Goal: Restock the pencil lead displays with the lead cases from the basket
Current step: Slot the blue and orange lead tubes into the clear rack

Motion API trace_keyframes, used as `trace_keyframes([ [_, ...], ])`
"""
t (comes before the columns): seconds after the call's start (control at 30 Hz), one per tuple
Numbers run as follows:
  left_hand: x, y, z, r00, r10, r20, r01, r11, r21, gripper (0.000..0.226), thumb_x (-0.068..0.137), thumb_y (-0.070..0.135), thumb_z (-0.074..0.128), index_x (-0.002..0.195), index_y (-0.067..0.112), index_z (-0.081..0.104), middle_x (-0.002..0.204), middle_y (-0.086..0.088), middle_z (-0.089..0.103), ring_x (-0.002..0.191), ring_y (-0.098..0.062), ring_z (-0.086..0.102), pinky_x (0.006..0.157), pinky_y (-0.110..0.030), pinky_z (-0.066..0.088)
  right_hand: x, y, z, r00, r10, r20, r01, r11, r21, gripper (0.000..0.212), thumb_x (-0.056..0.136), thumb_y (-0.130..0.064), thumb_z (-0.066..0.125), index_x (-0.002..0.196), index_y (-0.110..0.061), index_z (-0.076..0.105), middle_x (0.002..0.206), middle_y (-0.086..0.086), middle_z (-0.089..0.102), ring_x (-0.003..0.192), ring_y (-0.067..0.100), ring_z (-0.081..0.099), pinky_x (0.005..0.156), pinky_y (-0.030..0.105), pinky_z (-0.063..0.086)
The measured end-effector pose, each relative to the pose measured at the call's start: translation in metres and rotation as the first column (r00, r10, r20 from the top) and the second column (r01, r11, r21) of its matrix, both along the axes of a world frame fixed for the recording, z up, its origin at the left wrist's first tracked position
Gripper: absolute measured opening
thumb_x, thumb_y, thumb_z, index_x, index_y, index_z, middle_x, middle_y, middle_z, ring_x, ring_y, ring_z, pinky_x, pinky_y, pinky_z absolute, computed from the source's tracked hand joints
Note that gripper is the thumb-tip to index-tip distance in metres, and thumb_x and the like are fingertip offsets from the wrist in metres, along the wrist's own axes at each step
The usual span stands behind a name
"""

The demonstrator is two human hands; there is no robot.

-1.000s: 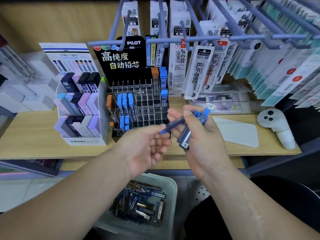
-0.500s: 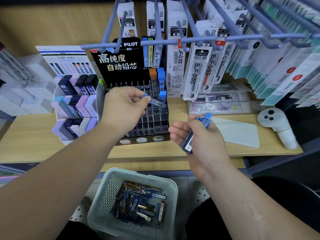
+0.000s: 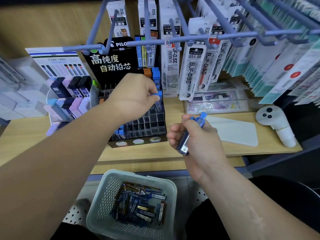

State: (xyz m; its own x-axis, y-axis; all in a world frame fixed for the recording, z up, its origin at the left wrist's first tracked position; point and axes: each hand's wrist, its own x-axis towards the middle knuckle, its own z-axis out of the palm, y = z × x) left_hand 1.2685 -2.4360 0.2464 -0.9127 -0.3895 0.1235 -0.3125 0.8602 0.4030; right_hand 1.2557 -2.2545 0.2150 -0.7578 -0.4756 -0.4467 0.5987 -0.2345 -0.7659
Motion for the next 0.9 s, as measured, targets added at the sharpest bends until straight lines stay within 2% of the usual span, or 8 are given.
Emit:
trace_keyframes([
  [0.17,-0.005,0.008,-0.022,0.995,0.038,-0.09,-0.042,0.998,-0.043,0.012,0.089,0.024,0.073,0.091,0.012,0.074,0.071,0.005,0.058,0.076,-0.017,0.058,0.077,-0.034,0.052,0.002,0.0,0.001,0.996,0.084,0.007,-0.084,0.996,0.014,0.007,0.102,-0.012,0.054,0.105,-0.017,0.059,0.061,0.001,0.058,0.051,0.016,0.058,0.049,0.027,0.05],
  [0.27,-0.006,0.008,-0.029,0.993,0.057,-0.107,-0.064,0.995,-0.07,0.014,0.086,0.024,0.075,0.088,0.014,0.066,0.072,0.007,0.054,0.078,-0.021,0.059,0.073,-0.034,0.05,0.002,0.0,-0.001,0.992,0.126,-0.004,-0.125,0.992,0.028,0.008,0.101,-0.018,0.059,0.094,-0.021,0.058,0.059,-0.001,0.048,0.049,0.014,0.047,0.047,0.026,0.042],
  [0.4,0.0,0.008,-0.03,0.986,0.052,-0.159,-0.062,0.997,-0.056,0.018,0.087,0.027,0.074,0.085,0.016,0.06,0.065,0.007,0.057,0.066,-0.017,0.057,0.066,-0.034,0.051,0.003,0.002,-0.001,0.973,0.226,-0.038,-0.225,0.974,0.037,0.013,0.099,-0.022,0.063,0.087,-0.023,0.056,0.06,-0.003,0.041,0.047,0.012,0.036,0.044,0.025,0.033],
  [0.5,0.015,0.019,-0.018,0.952,0.142,-0.272,-0.077,0.968,0.238,0.018,0.089,0.031,0.073,0.078,0.019,0.067,0.06,0.002,0.061,0.052,-0.006,0.051,0.053,-0.02,0.044,0.005,0.002,-0.003,0.951,0.301,-0.073,-0.296,0.953,0.068,0.011,0.098,-0.022,0.065,0.091,-0.021,0.056,0.057,-0.005,0.036,0.047,0.012,0.031,0.043,0.024,0.031],
  [0.57,0.028,0.033,-0.007,0.958,0.179,-0.223,-0.035,0.846,0.531,0.025,0.087,0.035,0.074,0.072,0.015,0.071,0.059,-0.005,0.062,0.047,-0.007,0.046,0.048,-0.019,0.039,0.007,0.001,-0.007,0.931,0.34,-0.136,-0.324,0.938,0.128,0.014,0.096,-0.02,0.067,0.088,-0.02,0.056,0.054,-0.007,0.036,0.046,0.013,0.029,0.045,0.024,0.028],
  [0.63,0.043,0.045,-0.001,0.978,0.16,-0.134,-0.021,0.713,0.701,0.025,0.085,0.03,0.076,0.069,0.011,0.072,0.055,-0.007,0.06,0.044,-0.01,0.044,0.045,-0.021,0.037,0.01,-0.001,-0.009,0.894,0.388,-0.226,-0.345,0.916,0.206,0.017,0.095,-0.02,0.069,0.084,-0.019,0.057,0.052,-0.009,0.041,0.046,0.013,0.03,0.047,0.027,0.026],
  [0.77,0.067,0.052,-0.005,0.978,0.203,-0.057,-0.076,0.592,0.802,0.012,0.077,0.016,0.082,0.072,0.008,0.076,0.051,-0.003,0.058,0.046,-0.011,0.046,0.046,-0.021,0.038,0.018,-0.005,-0.012,0.833,0.445,-0.33,-0.348,0.884,0.312,0.017,0.087,-0.026,0.079,0.085,-0.019,0.063,0.057,-0.011,0.052,0.048,0.01,0.039,0.053,0.03,0.032],
  [0.9,0.084,0.045,-0.008,0.951,0.31,-0.023,-0.151,0.525,0.838,0.011,0.079,0.013,0.08,0.069,0.011,0.076,0.059,-0.005,0.063,0.047,-0.009,0.046,0.043,-0.02,0.036,0.026,-0.009,-0.007,0.816,0.461,-0.348,-0.373,0.881,0.292,0.027,0.079,-0.015,0.085,0.091,-0.008,0.062,0.054,-0.014,0.057,0.045,0.0,0.047,0.049,0.018,0.038],
])
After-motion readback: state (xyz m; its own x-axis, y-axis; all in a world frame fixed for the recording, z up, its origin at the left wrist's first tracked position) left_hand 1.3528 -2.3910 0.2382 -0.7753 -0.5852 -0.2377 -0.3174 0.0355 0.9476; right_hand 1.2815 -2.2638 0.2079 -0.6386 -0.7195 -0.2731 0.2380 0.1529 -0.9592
